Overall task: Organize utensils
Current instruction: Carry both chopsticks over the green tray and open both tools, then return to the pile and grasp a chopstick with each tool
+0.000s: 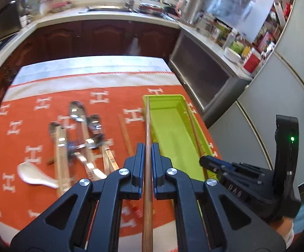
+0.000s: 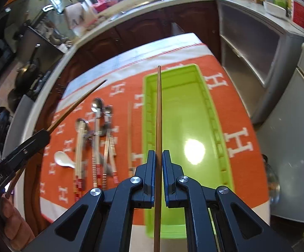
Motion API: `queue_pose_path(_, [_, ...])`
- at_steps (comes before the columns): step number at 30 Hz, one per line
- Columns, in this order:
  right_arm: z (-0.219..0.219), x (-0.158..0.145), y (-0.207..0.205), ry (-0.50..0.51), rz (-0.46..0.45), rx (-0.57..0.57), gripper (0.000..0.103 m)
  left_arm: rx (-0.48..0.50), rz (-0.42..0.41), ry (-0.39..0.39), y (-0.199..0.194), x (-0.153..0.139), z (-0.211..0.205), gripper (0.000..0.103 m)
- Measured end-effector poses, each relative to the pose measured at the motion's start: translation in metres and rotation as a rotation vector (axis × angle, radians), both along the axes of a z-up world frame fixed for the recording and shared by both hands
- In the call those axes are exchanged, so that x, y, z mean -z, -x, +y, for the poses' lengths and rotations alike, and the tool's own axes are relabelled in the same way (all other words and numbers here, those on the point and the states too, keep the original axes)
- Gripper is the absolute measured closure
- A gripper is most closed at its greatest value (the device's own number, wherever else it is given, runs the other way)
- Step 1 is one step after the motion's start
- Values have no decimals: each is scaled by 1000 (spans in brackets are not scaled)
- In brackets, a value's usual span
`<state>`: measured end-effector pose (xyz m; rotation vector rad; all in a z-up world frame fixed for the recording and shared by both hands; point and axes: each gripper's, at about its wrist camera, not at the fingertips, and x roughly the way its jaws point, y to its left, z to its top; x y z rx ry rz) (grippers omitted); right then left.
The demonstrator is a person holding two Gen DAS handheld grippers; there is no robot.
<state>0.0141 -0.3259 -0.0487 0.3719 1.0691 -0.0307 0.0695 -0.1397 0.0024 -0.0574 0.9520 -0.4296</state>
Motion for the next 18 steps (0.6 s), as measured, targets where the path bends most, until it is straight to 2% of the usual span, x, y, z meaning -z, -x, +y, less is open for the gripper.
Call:
queue_pose_path(6, [-29,26,-13,9,59,27,95,43,56,-37,-15,36,-58,99])
queue_pose_path(8, [-34,31,-14,15,69,45,86,58,108,-41,-20,53,-70,99])
queue_pose_path(10, [-37,35,-15,36,70,57,69,60,176,-44,-24,72,-76,99])
queue_pose_path(11, [-40,37,-14,46,66,64,67,71,204,-44,-24,81,-77,99])
queue_pose_path(15, [-46,42,-14,50,67,76,67,125,273,-44,-18,97,-77,98])
queue_pose_path(18, [-44,43,-16,50,68,78,67,169,276,-40,-10,96,-75,95])
